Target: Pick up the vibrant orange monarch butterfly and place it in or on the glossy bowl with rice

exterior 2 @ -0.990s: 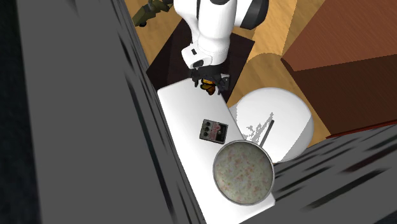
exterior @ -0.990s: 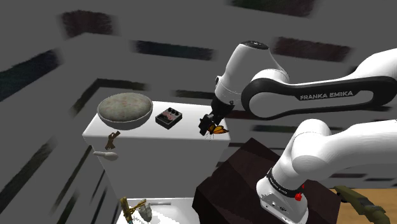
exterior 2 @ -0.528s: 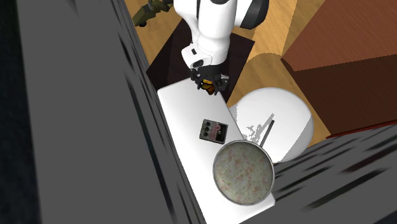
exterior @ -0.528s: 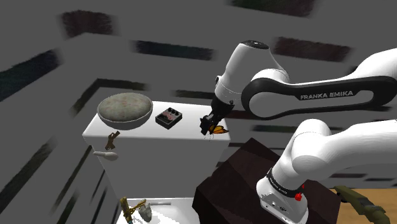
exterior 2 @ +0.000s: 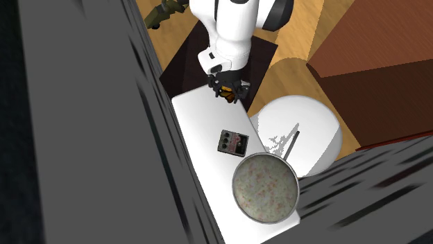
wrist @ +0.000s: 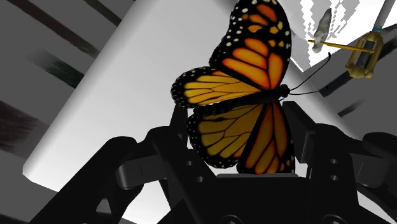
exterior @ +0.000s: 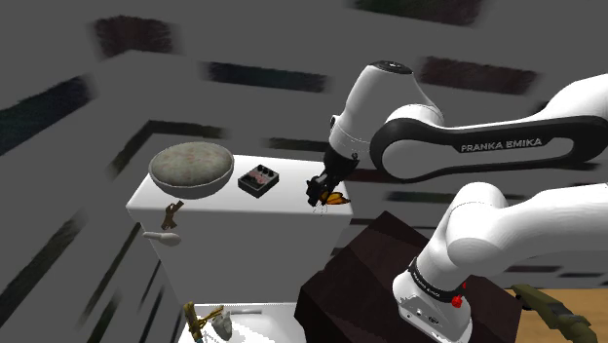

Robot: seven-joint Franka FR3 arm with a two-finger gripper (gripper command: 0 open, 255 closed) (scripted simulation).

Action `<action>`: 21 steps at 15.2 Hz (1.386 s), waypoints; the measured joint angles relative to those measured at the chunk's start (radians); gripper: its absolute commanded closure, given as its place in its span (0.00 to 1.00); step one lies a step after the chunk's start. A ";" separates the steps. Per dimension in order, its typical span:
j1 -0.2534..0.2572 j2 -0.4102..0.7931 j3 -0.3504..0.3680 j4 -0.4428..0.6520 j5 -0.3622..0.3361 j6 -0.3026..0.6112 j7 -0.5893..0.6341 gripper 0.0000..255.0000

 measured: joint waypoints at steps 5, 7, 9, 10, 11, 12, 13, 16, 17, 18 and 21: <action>-0.006 -0.022 -0.015 0.048 -0.014 -0.072 0.001 1.00; -0.010 -0.027 -0.022 0.074 -0.021 -0.102 0.000 1.00; -0.013 -0.030 -0.027 0.095 -0.026 -0.127 0.000 1.00; -0.014 -0.035 -0.030 0.109 -0.029 -0.144 0.001 1.00; -0.016 -0.039 -0.035 0.120 -0.033 -0.161 -0.001 1.00; -0.016 -0.038 -0.035 0.133 -0.034 -0.173 0.002 1.00; -0.018 -0.038 -0.037 0.146 -0.037 -0.185 0.003 1.00; -0.023 -0.040 -0.047 0.184 -0.046 -0.225 0.001 1.00; -0.024 -0.038 -0.049 0.199 -0.048 -0.238 0.001 1.00; -0.025 -0.038 -0.050 0.212 -0.050 -0.251 0.003 1.00; -0.028 -0.037 -0.055 0.251 -0.055 -0.289 0.006 1.00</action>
